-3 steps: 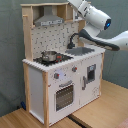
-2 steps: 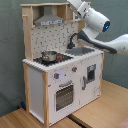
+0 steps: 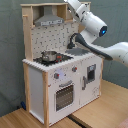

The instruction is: Play with the kitchen

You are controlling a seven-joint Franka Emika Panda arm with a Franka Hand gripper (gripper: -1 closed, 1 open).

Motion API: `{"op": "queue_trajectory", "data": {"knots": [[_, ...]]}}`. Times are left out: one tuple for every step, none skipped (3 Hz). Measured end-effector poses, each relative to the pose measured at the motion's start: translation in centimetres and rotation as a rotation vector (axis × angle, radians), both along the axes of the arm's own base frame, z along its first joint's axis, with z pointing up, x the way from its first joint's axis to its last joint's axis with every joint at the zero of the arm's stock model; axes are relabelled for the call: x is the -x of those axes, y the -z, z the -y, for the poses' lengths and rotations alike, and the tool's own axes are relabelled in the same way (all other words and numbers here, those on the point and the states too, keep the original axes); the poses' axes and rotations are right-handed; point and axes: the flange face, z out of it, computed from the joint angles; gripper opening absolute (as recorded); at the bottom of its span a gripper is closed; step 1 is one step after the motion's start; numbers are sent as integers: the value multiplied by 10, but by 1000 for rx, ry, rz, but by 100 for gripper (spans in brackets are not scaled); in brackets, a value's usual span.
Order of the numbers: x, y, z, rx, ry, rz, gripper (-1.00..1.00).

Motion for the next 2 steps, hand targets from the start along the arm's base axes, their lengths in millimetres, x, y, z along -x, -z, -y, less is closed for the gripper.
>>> {"op": "queue_trajectory", "data": {"knots": [[0,7,-3,-74,10,-4,100],[0,12,-5,-129,21,-8,100]]}}
